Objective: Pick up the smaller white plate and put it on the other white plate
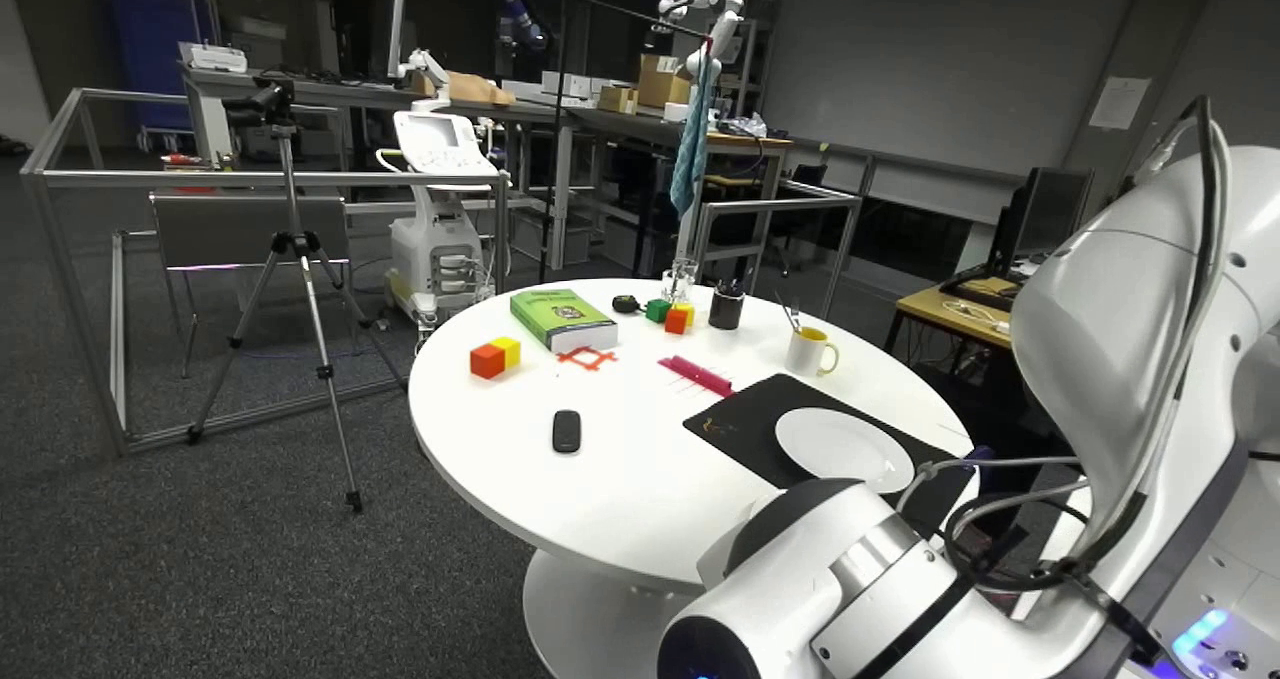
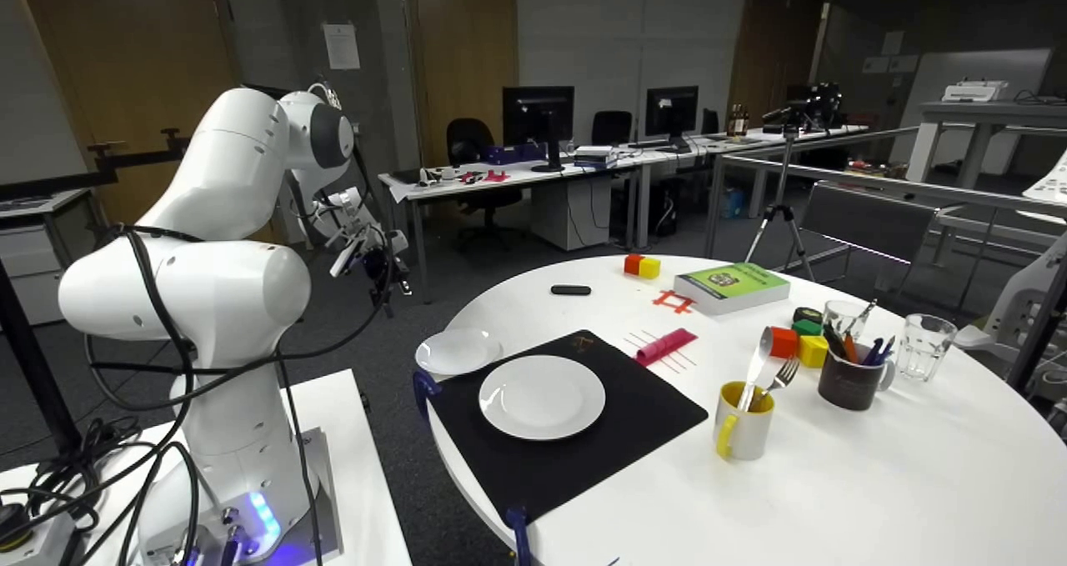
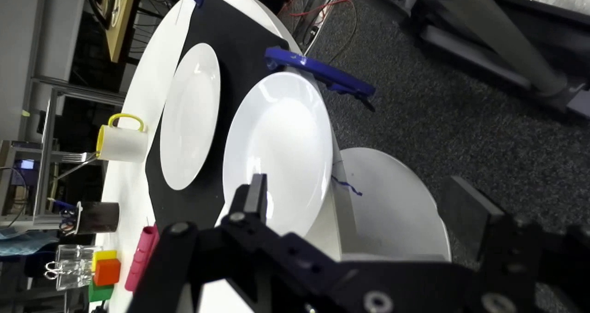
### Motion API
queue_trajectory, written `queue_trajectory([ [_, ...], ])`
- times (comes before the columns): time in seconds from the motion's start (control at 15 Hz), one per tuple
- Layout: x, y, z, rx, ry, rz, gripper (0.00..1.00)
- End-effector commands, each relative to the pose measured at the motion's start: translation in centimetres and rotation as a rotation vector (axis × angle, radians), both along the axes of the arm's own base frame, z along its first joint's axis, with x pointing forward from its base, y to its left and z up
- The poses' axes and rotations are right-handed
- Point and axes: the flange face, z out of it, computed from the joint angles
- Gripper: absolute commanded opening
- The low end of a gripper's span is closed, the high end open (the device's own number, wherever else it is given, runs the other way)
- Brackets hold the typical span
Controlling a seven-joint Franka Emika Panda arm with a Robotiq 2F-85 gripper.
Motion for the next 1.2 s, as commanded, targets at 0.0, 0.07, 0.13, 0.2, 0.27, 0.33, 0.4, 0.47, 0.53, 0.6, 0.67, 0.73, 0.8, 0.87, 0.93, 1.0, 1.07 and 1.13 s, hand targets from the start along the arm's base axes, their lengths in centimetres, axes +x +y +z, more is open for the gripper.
queue_trajectory([
  [0.0, -1.8, -2.5, -0.5, -0.028, 0.055, 0.007, 1.0],
  [0.07, -2.2, -3.0, -0.8, -0.041, 0.066, 0.015, 1.0],
  [0.13, -2.6, -3.5, -1.0, -0.049, 0.074, 0.032, 1.0],
  [0.2, -3.0, -3.9, -1.2, -0.061, 0.081, 0.036, 1.0],
  [0.27, -3.4, -4.3, -1.2, -0.072, 0.091, 0.042, 1.0],
  [0.33, -3.7, -4.6, -1.0, -0.08, 0.097, 0.051, 1.0],
  [0.4, -3.8, -4.8, -0.7, -0.066, 0.088, 0.074, 1.0],
  [0.47, -3.8, -4.6, -0.3, -0.046, 0.071, 0.132, 1.0],
  [0.53, -3.3, -3.5, -2.6, -0.086, 0.069, 0.058, 1.0],
  [0.6, -3.3, -3.5, -2.2, -0.071, 0.068, 0.078, 1.0],
  [0.67, -3.4, -3.5, -1.9, -0.063, 0.068, 0.088, 1.0],
  [0.73, -3.4, -3.6, -1.6, -0.059, 0.068, 0.092, 1.0],
  [0.8, -3.4, -3.6, -1.4, -0.058, 0.068, 0.093, 1.0],
  [0.87, -3.2, -3.5, -1.4, -0.098, 0.071, 0.107, 1.0],
  [0.93, -3.0, -3.6, -1.4, -0.11, 0.068, 0.097, 1.0],
  [1.0, -2.8, -3.9, -1.5, -0.131, 0.061, 0.091, 1.0],
  [1.07, -2.7, -4.1, -1.5, -0.15, 0.054, 0.088, 1.0],
  [1.13, -2.5, -4.5, -1.6, -0.178, 0.044, 0.09, 1.0],
])
